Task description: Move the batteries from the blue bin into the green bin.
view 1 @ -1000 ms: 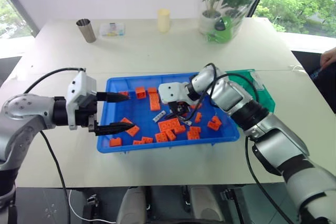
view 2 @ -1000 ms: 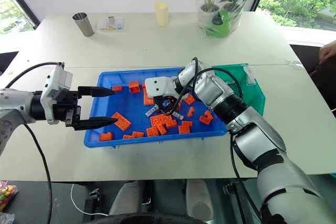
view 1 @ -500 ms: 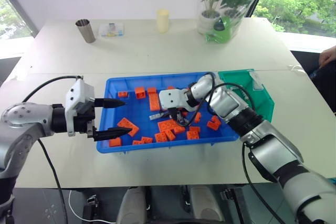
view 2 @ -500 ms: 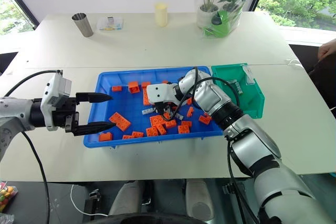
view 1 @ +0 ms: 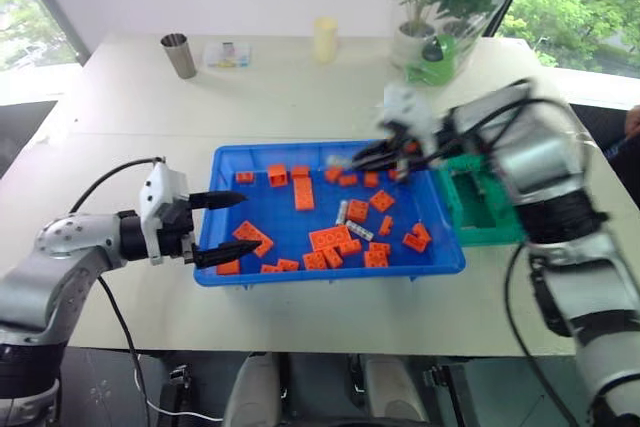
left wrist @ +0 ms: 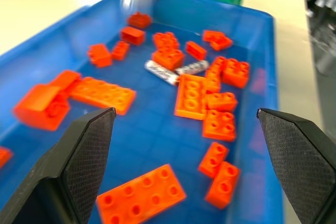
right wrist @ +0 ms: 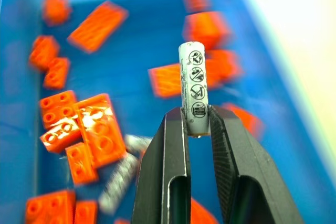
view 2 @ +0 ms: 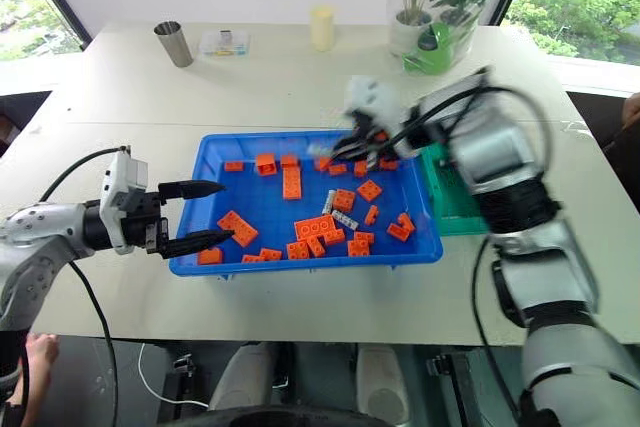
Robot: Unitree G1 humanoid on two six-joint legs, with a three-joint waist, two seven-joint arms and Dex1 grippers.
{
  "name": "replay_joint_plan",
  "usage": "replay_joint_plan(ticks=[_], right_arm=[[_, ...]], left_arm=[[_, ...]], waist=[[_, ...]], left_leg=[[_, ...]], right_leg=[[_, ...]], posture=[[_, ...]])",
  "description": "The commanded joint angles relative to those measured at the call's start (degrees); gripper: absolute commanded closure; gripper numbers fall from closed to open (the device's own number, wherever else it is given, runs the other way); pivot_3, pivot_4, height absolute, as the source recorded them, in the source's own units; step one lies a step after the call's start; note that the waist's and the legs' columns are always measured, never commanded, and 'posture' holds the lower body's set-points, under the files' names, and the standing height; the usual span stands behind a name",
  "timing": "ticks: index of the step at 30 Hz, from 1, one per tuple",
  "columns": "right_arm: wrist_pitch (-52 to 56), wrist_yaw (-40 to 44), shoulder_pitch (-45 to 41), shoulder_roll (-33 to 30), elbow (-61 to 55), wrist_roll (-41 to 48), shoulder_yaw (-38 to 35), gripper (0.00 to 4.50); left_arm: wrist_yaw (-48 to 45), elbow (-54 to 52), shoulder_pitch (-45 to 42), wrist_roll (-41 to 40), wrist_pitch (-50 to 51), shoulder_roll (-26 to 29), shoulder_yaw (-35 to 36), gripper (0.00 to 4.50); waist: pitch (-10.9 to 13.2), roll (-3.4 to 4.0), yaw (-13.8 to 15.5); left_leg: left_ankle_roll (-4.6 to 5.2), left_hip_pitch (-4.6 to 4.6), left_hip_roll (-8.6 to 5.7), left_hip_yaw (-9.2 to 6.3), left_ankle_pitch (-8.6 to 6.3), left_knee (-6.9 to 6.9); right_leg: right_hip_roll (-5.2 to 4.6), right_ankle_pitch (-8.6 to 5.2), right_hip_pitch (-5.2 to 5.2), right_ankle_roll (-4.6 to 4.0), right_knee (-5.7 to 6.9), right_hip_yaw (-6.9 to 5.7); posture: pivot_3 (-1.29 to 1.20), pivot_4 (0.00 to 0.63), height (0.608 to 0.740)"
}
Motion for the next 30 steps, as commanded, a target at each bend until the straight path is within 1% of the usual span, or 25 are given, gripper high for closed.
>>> replay_joint_plan(ticks=[1, 3, 6, 8, 10, 12, 13, 14, 16, 19, 21, 23, 27, 30], right_arm=[[5.89, -3.75, 2.87, -6.28, -1.93, 2.04, -8.77, 4.45], [6.26, -5.91, 7.19, -10.30, -2.34, 2.09, -12.43, 4.45], [5.08, -8.43, 15.16, -13.95, -3.91, 2.84, -17.23, 4.45], [3.65, -10.35, 20.71, -14.55, -5.68, 2.99, -19.09, 4.45], [3.74, -13.17, 23.71, -14.03, -6.03, 2.88, -19.90, 4.45], [2.08, -16.19, 25.20, -13.38, -5.65, 1.97, -19.32, 3.42], [0.94, -17.70, 25.52, -13.01, -5.17, 1.34, -18.75, 3.06], [-0.16, -18.63, 25.56, -12.88, -4.69, 0.95, -18.11, 2.53], [-2.07, -18.42, 24.51, -13.46, -3.82, 0.88, -16.48, 1.52], [-3.65, -16.48, 18.96, -13.79, -3.16, 1.51, -13.10, 1.52], [-1.28, -14.63, 14.10, -11.98, -5.61, 3.76, -10.10, 1.52], [1.71, -13.31, 10.96, -9.43, -9.55, 6.18, -6.82, 1.52], [3.14, -13.37, 9.45, -4.18, -14.82, 6.87, 0.33, 1.52], [1.06, -13.77, 9.74, -0.82, -15.48, 4.59, 7.13, 1.52]], left_arm=[[-1.90, 1.51, -0.34, 2.41, -4.51, -0.01, -0.65, 0.00], [-3.27, 2.74, -0.77, 2.74, -5.07, 0.38, -1.09, 0.00], [-4.45, 4.43, -2.30, 2.41, -4.85, 0.66, -1.08, 0.00], [-4.98, 5.52, -3.31, 2.43, -4.88, 0.77, -1.08, 0.00], [-5.34, 6.31, -4.03, 2.70, -5.05, 0.79, -1.21, 0.00], [-5.51, 7.14, -4.98, 3.00, -5.11, 0.68, -1.42, 0.00], [-5.56, 7.28, -5.35, 3.03, -5.02, 0.64, -1.48, 0.00], [-5.59, 7.31, -5.67, 3.04, -4.89, 0.61, -1.54, 0.00], [-5.60, 6.93, -5.98, 2.90, -4.50, 0.65, -1.54, 0.00], [-5.48, 5.83, -5.79, 2.51, -3.95, 0.86, -1.23, 0.00], [-5.37, 5.07, -5.24, 2.26, -3.63, 1.00, -0.90, 0.00], [-4.90, 4.40, -4.63, 2.22, -3.51, 0.88, -0.63, 0.00], [-3.70, 2.61, -3.76, 1.88, -2.90, 0.59, -0.40, 0.00], [-3.18, 1.37, -3.30, 1.49, -2.43, 0.70, -0.19, 0.00]], waist=[[0.00, 0.00, -0.10], [0.00, -0.01, 0.04], [0.00, -0.01, -0.13], [0.00, 0.00, -0.45], [0.01, 0.02, -0.66], [0.01, 0.03, -0.68], [0.01, 0.03, -0.65], [0.01, 0.03, -0.58], [0.01, 0.03, -0.38], [0.02, 0.04, -0.50], [0.03, 0.06, -0.71], [0.02, 0.05, -0.86], [0.01, 0.01, -0.40], [0.01, 0.00, 0.00]], left_leg=[[0.00, 0.00, 0.00, 0.01, 0.00, 0.00], [0.00, -0.01, 0.00, 0.01, -0.01, -0.01], [0.02, -0.04, -0.01, 0.05, -0.02, -0.04], [0.03, -0.03, -0.01, 0.10, -0.02, -0.04], [0.03, 0.00, -0.01, 0.12, -0.01, -0.04], [0.04, 0.03, -0.01, 0.16, -0.01, -0.03], [0.04, 0.05, -0.01, 0.16, -0.01, -0.02], [0.04, 0.05, -0.02, 0.15, -0.01, -0.01], [0.04, 0.04, -0.02, 0.14, -0.01, 0.00], [0.04, 0.03, -0.03, 0.16, -0.01, 0.00], [0.04, 0.02, -0.02, 0.18, -0.01, 0.01], [0.04, 0.03, 0.01, 0.17, -0.01, 0.00], [0.04, 0.03, 0.08, -0.01, -0.01, -0.05], [0.04, -0.06, 0.05, -0.03, -0.01, -0.01]], right_leg=[[-0.01, 0.00, 0.00, 0.00, 0.00, 0.00], [-0.02, -0.01, 0.00, -0.01, -0.05, 0.00], [-0.04, -0.01, -0.01, -0.02, -0.13, 0.01], [0.00, -0.01, -0.01, -0.02, -0.15, 0.04], [0.08, 0.00, -0.01, -0.01, -0.14, 0.06], [0.12, 0.00, -0.03, 0.00, -0.07, 0.12], [0.13, 0.00, -0.03, 0.00, -0.05, 0.12], [0.15, 0.00, -0.03, 0.00, -0.03, 0.12], [0.15, -0.01, -0.02, 0.01, -0.03, 0.12], [0.13, -0.01, -0.01, 0.01, -0.07, 0.12], [0.14, 0.00, -0.04, 0.02, -0.06, 0.16], [0.19, 0.00, -0.07, 0.02, -0.03, 0.16], [0.27, 0.00, -0.05, 0.02, 0.06, 0.04], [0.15, 0.00, -0.06, 0.01, 0.06, 0.02]], posture=[[0.00, 0.150, 0.736], [0.00, 0.150, 0.736], [0.00, 0.150, 0.736], [0.00, 0.150, 0.736], [0.00, 0.150, 0.736], [0.00, 0.150, 0.736], [0.00, 0.150, 0.736], [0.00, 0.150, 0.736], [0.00, 0.150, 0.736], [0.00, 0.150, 0.736], [0.00, 0.150, 0.736], [0.00, 0.150, 0.736], [0.00, 0.150, 0.736], [0.00, 0.150, 0.736]])
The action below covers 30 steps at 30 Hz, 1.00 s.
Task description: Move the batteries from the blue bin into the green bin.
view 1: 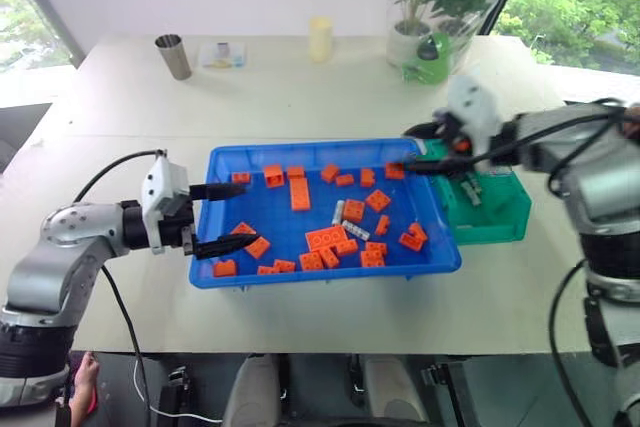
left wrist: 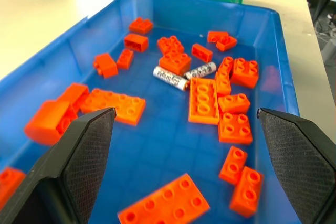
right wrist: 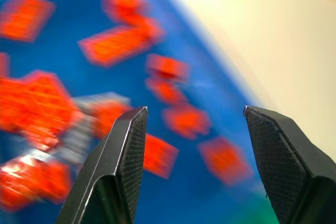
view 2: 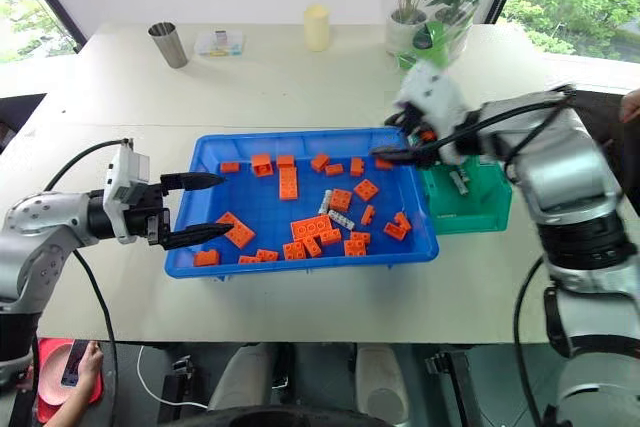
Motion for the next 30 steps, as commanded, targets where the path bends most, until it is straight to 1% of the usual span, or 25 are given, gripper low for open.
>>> replay_joint_plan(ticks=[1, 5, 7, 17, 24, 27, 28, 29, 30], right_arm=[[-2.46, -0.55, -0.33, 2.11, -1.48, -2.46, 5.67, 1.52], [-7.92, -2.17, -2.69, 6.91, 4.31, -7.92, 12.87, 1.52], [-11.63, -1.77, -3.50, 7.69, 6.99, -10.37, 14.95, 1.52], [-16.71, 1.31, -4.74, 11.30, 17.04, -14.94, 17.68, 1.52], [-13.96, 2.57, -4.28, 11.92, 14.52, -14.31, 16.00, 1.52], [-13.51, 2.36, -3.74, 11.79, 14.45, -14.36, 15.66, 0.74], [-13.32, 2.42, -3.45, 11.63, 14.21, -14.32, 15.63, 0.32], [-13.16, 2.55, -3.17, 11.45, 13.94, -14.30, 15.63, 0.08], [-12.76, 2.84, -2.89, 11.26, 13.64, -14.17, 15.69, 0.08]], left_arm=[[0.67, -2.76, -0.03, -1.44, 0.33, 0.50, 1.75, 0.00], [1.01, -3.33, 0.17, -1.45, 0.33, 0.67, 1.97, 0.00], [1.38, -3.70, 0.34, -1.55, 0.31, 0.67, 2.09, 0.00], [2.39, -5.23, 1.40, -2.36, 0.67, 0.89, 3.15, 0.00], [2.54, -4.38, 0.73, -1.97, 0.32, 0.82, 3.04, 0.00], [2.70, -4.02, 0.24, -1.77, 0.21, 0.60, 2.72, 0.00], [2.77, -4.00, 0.06, -1.76, 0.24, 0.54, 2.59, 0.00], [2.81, -3.96, -0.13, -1.74, 0.24, 0.49, 2.47, 0.00], [2.80, -3.84, -0.39, -1.69, 0.22, 0.45, 2.31, 0.00]], waist=[[0.00, -0.01, 0.04], [-0.02, -0.04, -0.24], [-0.02, -0.04, -0.25], [-0.02, -0.04, -0.35], [-0.02, -0.04, -0.20], [-0.02, -0.04, -0.24], [-0.02, -0.04, -0.23], [-0.02, -0.04, -0.23], [-0.02, -0.04, -0.21]], left_leg=[[0.00, -0.04, -0.02, 0.00, 0.00, 0.05], [0.01, -0.08, -0.06, 0.05, 0.00, 0.13], [0.01, -0.08, -0.08, 0.05, 0.00, 0.12], [0.00, -0.05, -0.09, 0.04, 0.00, 0.09], [0.00, 0.00, -0.08, 0.04, 0.00, 0.09], [0.00, 0.00, -0.08, 0.04, 0.00, 0.09], [0.00, 0.00, -0.08, 0.04, 0.00, 0.09], [0.00, 0.00, -0.08, 0.04, 0.00, 0.09], [0.00, 0.00, -0.08, 0.04, 0.00, 0.09]], right_leg=[[-0.06, -0.01, 0.01, -0.01, -0.02, 0.00], [-0.13, 0.00, 0.05, -0.01, -0.16, 0.01], [-0.10, 0.00, 0.03, 0.00, -0.13, 0.01], [-0.01, 0.01, 0.01, 0.01, 0.00, -0.02], [-0.02, 0.01, 0.05, 0.01, 0.01, -0.02], [-0.02, 0.01, 0.04, 0.01, 0.00, -0.02], [-0.02, 0.01, 0.04, 0.01, 0.00, -0.02], [-0.02, 0.01, 0.04, 0.01, 0.01, -0.02], [-0.02, 0.01, 0.04, 0.01, 0.01, -0.02]], posture=[[0.00, 0.150, 0.736], [0.00, 0.150, 0.736], [0.00, 0.150, 0.736], [0.00, 0.150, 0.736], [0.00, 0.150, 0.736], [0.00, 0.150, 0.736], [0.00, 0.150, 0.736], [0.00, 0.150, 0.736], [0.00, 0.150, 0.736]])
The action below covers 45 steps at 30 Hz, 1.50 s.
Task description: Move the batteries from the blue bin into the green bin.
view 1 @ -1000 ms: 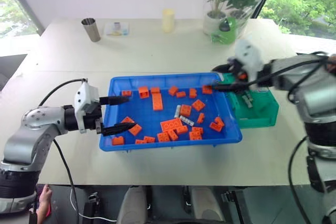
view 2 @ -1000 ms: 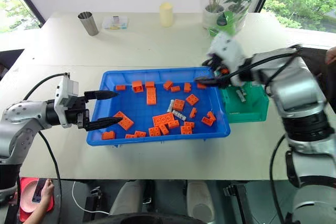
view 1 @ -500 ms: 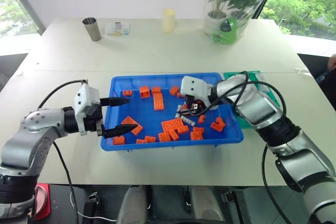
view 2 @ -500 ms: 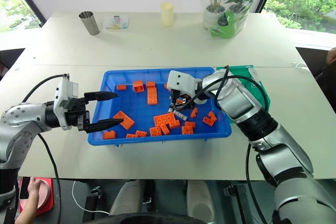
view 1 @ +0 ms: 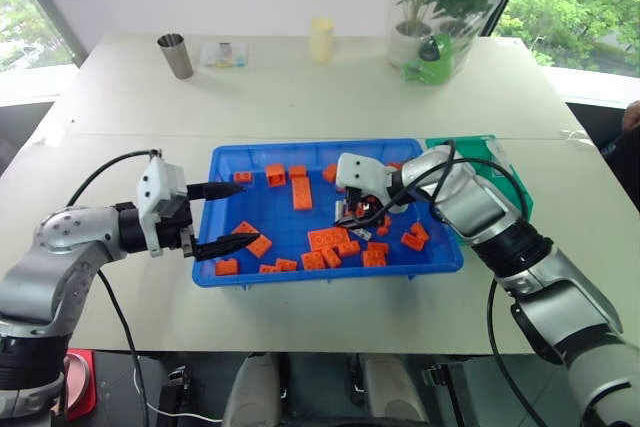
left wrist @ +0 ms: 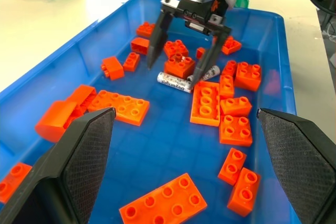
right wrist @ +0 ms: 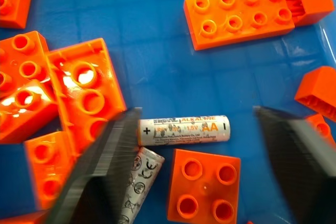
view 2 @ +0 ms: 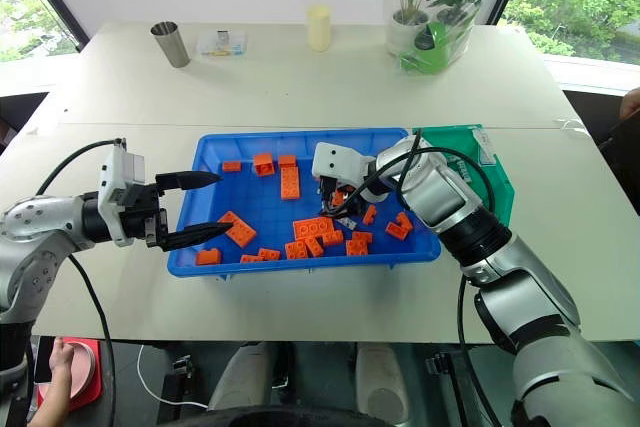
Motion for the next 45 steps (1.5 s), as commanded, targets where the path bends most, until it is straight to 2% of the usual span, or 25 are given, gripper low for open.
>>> replay_joint_plan(ticks=[1, 10, 13, 15, 16, 21, 27, 31, 36, 40, 41, 43, 44, 45], right_arm=[[1.01, 0.68, 0.70, -0.68, -2.70, 0.33, -1.65, 0.08], [-0.05, 0.84, 0.72, 0.99, 1.78, -0.56, -0.86, 0.08], [-1.36, 0.95, -0.10, 1.90, 3.92, -0.51, -1.19, 0.86], [-2.30, 1.03, -0.66, 2.33, 5.39, -0.81, -1.19, 1.94], [-2.84, 1.04, -0.92, 2.46, 6.08, -1.05, -1.17, 2.30], [-1.11, 2.24, -1.55, 1.70, 4.74, 1.07, -3.98, 2.29], [14.39, 2.28, -2.53, -1.88, 0.36, 12.37, -19.35, 2.29], [22.58, -1.13, -2.56, -9.22, 0.97, 16.76, -31.98, 2.29], [25.99, -3.18, 6.18, -17.08, 2.12, 19.71, -41.82, 2.29], [22.93, -5.81, 12.37, -18.73, 0.16, 18.67, -41.48, 2.29], [22.40, -6.40, 13.02, -18.79, -0.02, 18.64, -41.14, 1.20], [20.82, -7.43, 13.53, -19.05, -0.50, 18.31, -40.09, 0.34], [20.14, -7.95, 13.43, -19.19, -0.79, 18.10, -39.55, 0.07], [19.82, -8.37, 13.20, -19.27, -1.14, 18.14, -39.24, 0.07]], left_arm=[[-0.01, -0.52, -1.53, -0.41, -0.48, 0.17, 0.35, 0.00], [-0.45, 0.71, -2.98, -0.03, -0.89, 0.03, -0.02, 0.00], [-0.53, 1.10, -3.33, 0.02, -0.98, 0.04, 0.02, 0.00], [-0.57, 1.24, -3.52, 0.06, -1.00, 0.06, 0.04, 0.00], [-0.57, 1.29, -3.63, 0.07, -0.97, 0.07, 0.06, 0.00], [-0.47, 0.89, -3.23, -0.13, -0.67, 0.19, 0.39, 0.00], [-0.15, 0.43, -1.75, -0.20, -0.86, -0.07, 0.77, 0.00], [-0.06, 0.15, -0.57, -0.25, -1.28, -0.23, 0.91, 0.00], [-0.85, 2.11, -1.61, 0.60, -2.06, -0.50, -0.44, 0.00], [-1.41, 3.47, -3.34, 0.86, -2.49, -0.82, -1.32, 0.00], [-1.49, 3.76, -3.77, 0.84, -2.52, -0.86, -1.46, 0.00], [-1.68, 4.41, -4.56, 0.95, -2.66, -0.93, -1.77, 0.00], [-1.79, 4.73, -4.92, 1.07, -2.75, -0.97, -1.92, 0.00], [-1.88, 4.94, -5.17, 1.18, -2.85, -1.02, -2.03, 0.00]], waist=[[0.00, 0.00, 0.02], [0.00, 0.00, -0.10], [0.00, -0.01, -0.13], [0.00, 0.00, -0.13], [0.00, -0.01, -0.12], [0.00, 0.00, 0.03], [0.00, 0.00, 0.18], [0.01, 0.01, 0.36], [-0.03, -0.06, 0.22], [0.01, 0.00, -0.34], [0.04, 0.05, -0.46], [0.04, 0.06, -0.56], [0.03, 0.06, -0.50], [0.03, 0.06, -0.39]], left_leg=[[0.00, 0.00, 0.00, 0.00, 0.00, 0.00], [0.00, 0.01, 0.00, 0.01, 0.00, 0.00], [0.00, 0.05, 0.00, 0.02, 0.00, 0.00], [0.00, 0.06, 0.00, 0.02, 0.00, 0.00], [0.00, 0.06, 0.00, 0.03, 0.00, 0.00], [0.00, 0.06, 0.00, 0.01, 0.00, 0.00], [0.00, 0.03, 0.01, -0.01, 0.00, 0.00], [0.00, 0.01, 0.03, -0.03, 0.00, -0.01], [0.01, 0.00, 0.01, -0.02, -0.01, -0.07], [0.01, 0.05, 0.01, 0.05, -0.01, -0.08], [0.01, 0.07, 0.01, 0.09, -0.01, -0.08], [0.01, 0.12, 0.00, 0.15, -0.01, -0.06], [0.01, 0.13, 0.00, 0.14, -0.01, -0.06], [0.01, 0.13, 0.00, 0.13, -0.01, -0.06]], right_leg=[[0.00, 0.00, 0.00, 0.00, 0.00, 0.00], [0.02, 0.01, 0.00, 0.02, 0.01, 0.00], [0.02, 0.01, 0.03, 0.02, 0.02, 0.00], [0.02, 0.01, 0.03, 0.02, 0.02, 0.00], [0.02, 0.01, 0.03, 0.02, 0.02, 0.00], [0.02, 0.02, 0.04, 0.03, 0.03, 0.00], [0.00, 0.08, 0.03, 0.13, 0.02, 0.00], [-0.07, 0.00, 0.02, 0.01, 0.00, 0.00], [-0.08, -0.01, 0.04, -0.02, -0.13, -0.01], [-0.02, -0.01, 0.05, -0.02, -0.14, 0.02], [0.00, -0.01, 0.04, -0.01, -0.13, 0.08], [0.02, 0.00, 0.01, 0.00, -0.06, 0.15], [0.04, 0.00, 0.01, 0.00, -0.06, 0.15], [0.05, 0.00, 0.02, 0.00, -0.06, 0.15]], posture=[[0.00, 0.150, 0.736], [0.00, 0.150, 0.736], [0.00, 0.150, 0.736], [0.00, 0.150, 0.736], [0.00, 0.150, 0.736], [0.00, 0.150, 0.736], [0.00, 0.150, 0.736], [0.00, 0.150, 0.736], [0.00, 0.150, 0.736], [0.00, 0.150, 0.736], [0.00, 0.150, 0.736], [0.00, 0.150, 0.736], [0.00, 0.150, 0.736], [0.00, 0.150, 0.736]])
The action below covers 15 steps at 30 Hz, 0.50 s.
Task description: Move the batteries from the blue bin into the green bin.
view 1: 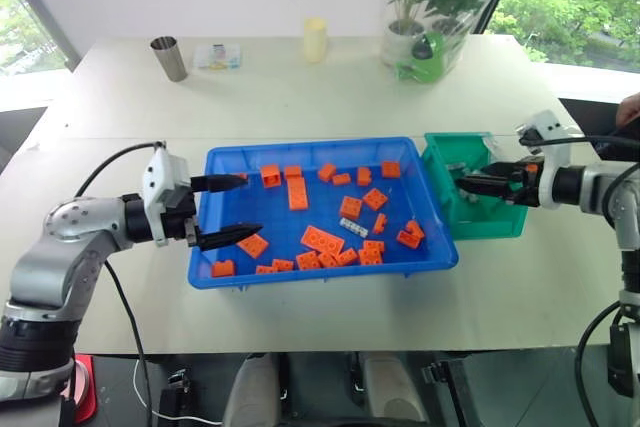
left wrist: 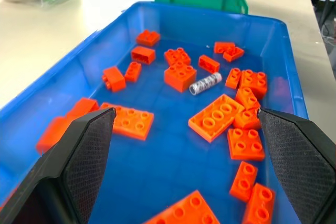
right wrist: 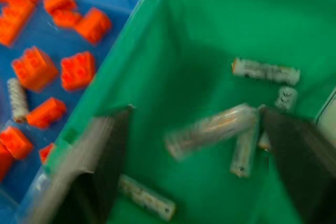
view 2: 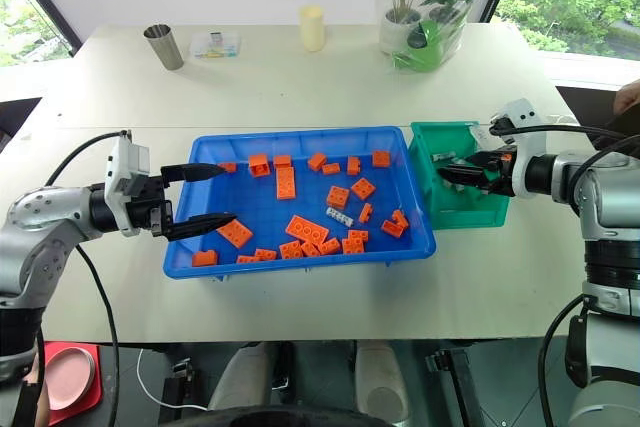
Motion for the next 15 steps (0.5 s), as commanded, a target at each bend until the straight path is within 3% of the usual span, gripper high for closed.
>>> replay_joint_plan(ticks=[1, 5, 9, 15], right_arm=[[-2.31, -1.59, -1.68, -1.19, -3.76, 0.17, 0.16, 0.07], [-1.45, -0.41, -1.61, -1.04, -11.38, 3.52, 1.39, 0.07], [3.26, -2.57, -3.38, 3.20, -21.85, 8.09, 4.64, 0.07], [6.10, -8.13, 1.07, 6.81, -27.57, 7.58, 11.09, 0.07]], left_arm=[[-0.51, 0.58, -1.25, 0.36, -1.22, -0.05, 0.18, 0.00], [-0.69, 0.41, -1.21, 0.50, -1.19, -0.22, 0.32, 0.00], [-0.78, 0.33, -0.85, 0.56, -1.13, -0.04, 0.74, 0.00], [-0.56, 0.27, -0.96, 0.50, -0.99, 0.06, 1.09, 0.00]], waist=[[0.00, -0.01, 0.23], [0.00, -0.01, 0.50], [0.00, -0.01, 0.33], [-0.04, -0.11, 0.81]], left_leg=[[0.00, 0.00, 0.00, -0.01, 0.00, 0.00], [0.00, -0.05, 0.00, -0.02, 0.00, 0.00], [0.00, -0.06, 0.02, -0.06, 0.00, -0.01], [0.00, -0.09, 0.05, -0.17, 0.00, 0.00]], right_leg=[[0.01, 0.00, 0.00, 0.00, 0.00, 0.00], [-0.01, 0.00, -0.01, 0.01, -0.01, 0.00], [-0.01, 0.00, -0.01, 0.01, -0.02, -0.02], [-0.06, -0.02, 0.03, -0.02, -0.03, -0.09]], posture=[[0.00, 0.150, 0.736], [0.00, 0.150, 0.736], [0.00, 0.150, 0.736], [0.00, 0.150, 0.736]])
